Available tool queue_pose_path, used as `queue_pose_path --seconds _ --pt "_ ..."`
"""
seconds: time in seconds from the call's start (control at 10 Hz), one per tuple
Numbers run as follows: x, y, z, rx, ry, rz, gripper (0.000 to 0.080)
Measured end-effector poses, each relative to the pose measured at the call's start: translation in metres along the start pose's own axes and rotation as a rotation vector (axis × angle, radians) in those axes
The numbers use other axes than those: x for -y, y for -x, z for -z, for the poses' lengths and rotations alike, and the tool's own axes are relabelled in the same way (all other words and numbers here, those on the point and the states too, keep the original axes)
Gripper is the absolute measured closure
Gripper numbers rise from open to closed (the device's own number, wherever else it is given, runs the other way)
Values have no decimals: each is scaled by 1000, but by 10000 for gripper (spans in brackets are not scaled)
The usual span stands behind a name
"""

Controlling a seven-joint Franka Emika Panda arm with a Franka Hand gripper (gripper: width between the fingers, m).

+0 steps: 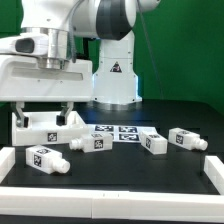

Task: Assemble square table

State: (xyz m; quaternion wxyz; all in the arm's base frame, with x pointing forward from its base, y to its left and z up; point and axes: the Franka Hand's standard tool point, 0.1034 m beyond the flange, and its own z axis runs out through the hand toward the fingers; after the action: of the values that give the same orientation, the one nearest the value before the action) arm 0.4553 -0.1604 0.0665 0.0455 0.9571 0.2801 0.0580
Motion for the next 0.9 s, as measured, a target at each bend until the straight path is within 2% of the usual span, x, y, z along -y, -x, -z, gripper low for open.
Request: queue_pose_path --seconds 0.5,0.6,0.7,0.8,0.9 --pt "3 1 -1 4 -3 -38 151" --pt "3 11 -4 26 -24 -115 151" --pt "-15 12 6 21 -10 -138 151" --pt "-12 27 3 12 23 -160 151" --pt "2 43 -1 42 -7 -202 151"
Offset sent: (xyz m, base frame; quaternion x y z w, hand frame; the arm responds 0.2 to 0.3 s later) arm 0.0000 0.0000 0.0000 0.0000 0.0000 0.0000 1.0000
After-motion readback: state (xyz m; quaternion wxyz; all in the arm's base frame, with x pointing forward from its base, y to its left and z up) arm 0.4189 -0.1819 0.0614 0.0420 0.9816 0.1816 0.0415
